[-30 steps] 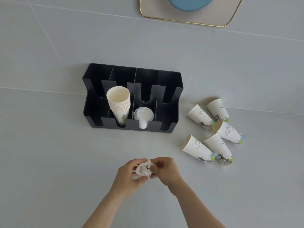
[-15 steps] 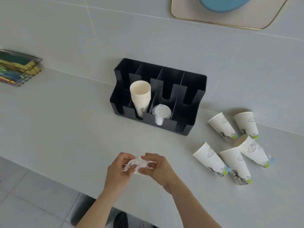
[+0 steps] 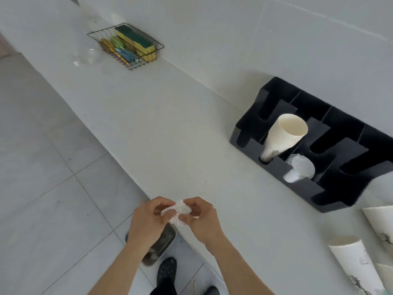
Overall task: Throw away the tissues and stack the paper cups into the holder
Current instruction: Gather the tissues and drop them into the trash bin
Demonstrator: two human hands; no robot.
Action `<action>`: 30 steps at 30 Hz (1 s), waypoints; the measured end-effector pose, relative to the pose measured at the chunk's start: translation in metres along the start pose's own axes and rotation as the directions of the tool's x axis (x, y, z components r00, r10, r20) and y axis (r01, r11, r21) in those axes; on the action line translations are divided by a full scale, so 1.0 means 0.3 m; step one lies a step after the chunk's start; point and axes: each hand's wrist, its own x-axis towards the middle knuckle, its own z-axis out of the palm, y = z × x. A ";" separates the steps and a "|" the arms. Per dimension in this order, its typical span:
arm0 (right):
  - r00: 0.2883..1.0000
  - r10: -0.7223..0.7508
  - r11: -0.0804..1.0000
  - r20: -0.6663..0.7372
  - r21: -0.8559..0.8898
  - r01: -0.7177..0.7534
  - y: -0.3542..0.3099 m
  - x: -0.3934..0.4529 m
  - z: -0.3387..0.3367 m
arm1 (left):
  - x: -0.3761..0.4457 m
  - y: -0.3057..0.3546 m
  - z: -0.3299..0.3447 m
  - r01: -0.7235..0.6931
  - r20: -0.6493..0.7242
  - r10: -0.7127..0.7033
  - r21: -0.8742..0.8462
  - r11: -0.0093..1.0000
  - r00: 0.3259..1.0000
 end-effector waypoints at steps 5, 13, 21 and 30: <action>0.995 -0.024 0.992 0.096 -0.120 0.036 -0.033 0.062 0.275 | 0.000 -0.211 -0.159 0.119 -0.127 -0.117 0.014 0.993 0.985; 0.989 0.057 0.955 0.138 -0.296 -0.014 0.094 0.118 0.599 | -0.007 -0.548 -0.187 0.309 -0.150 -0.304 0.012 0.951 0.941; 0.986 0.114 0.883 0.123 -0.468 -0.044 0.249 0.229 0.719 | 0.059 -0.758 -0.082 0.399 -0.080 -0.399 -0.019 0.917 0.914; 0.968 0.201 0.833 0.152 -0.547 -0.087 0.362 0.335 0.779 | 0.128 -0.871 -0.023 0.382 0.031 -0.384 0.069 0.922 0.923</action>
